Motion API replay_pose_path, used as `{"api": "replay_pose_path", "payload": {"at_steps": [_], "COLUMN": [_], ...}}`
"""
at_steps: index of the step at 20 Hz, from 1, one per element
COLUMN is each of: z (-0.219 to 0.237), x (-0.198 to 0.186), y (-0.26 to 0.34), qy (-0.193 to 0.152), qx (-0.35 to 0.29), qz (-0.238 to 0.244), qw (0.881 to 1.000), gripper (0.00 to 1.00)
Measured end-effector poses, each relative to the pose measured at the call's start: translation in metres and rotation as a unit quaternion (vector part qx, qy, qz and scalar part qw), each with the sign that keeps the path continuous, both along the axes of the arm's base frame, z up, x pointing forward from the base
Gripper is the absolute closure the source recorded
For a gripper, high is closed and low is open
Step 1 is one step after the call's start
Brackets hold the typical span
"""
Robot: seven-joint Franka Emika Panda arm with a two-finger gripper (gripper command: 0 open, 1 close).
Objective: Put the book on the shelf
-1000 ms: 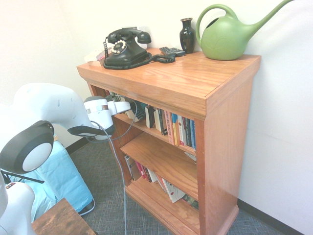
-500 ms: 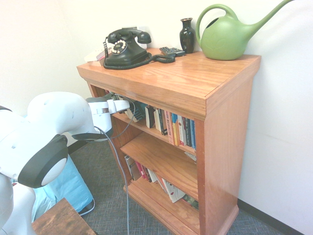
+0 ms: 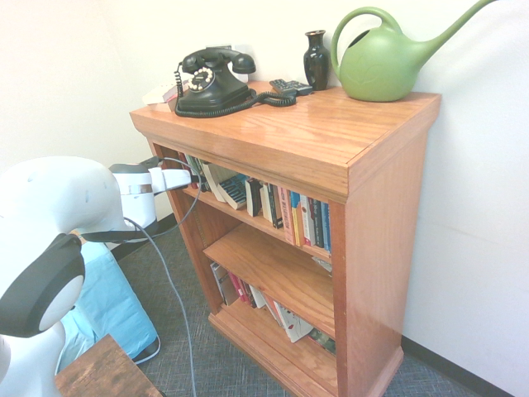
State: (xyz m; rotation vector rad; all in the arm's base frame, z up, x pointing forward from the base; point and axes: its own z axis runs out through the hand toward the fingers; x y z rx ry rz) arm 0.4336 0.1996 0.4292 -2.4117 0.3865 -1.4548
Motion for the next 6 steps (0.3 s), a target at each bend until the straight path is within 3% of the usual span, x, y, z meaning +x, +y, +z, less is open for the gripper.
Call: {"api": "replay_pose_path", "payload": {"at_steps": [6], "z": [0.021], "x": [-0.079], "y": [0.037], "qy": [0.086], "qx": [-0.015], "qz": [-0.016], "qw": [0.996], "gripper": [0.00]}}
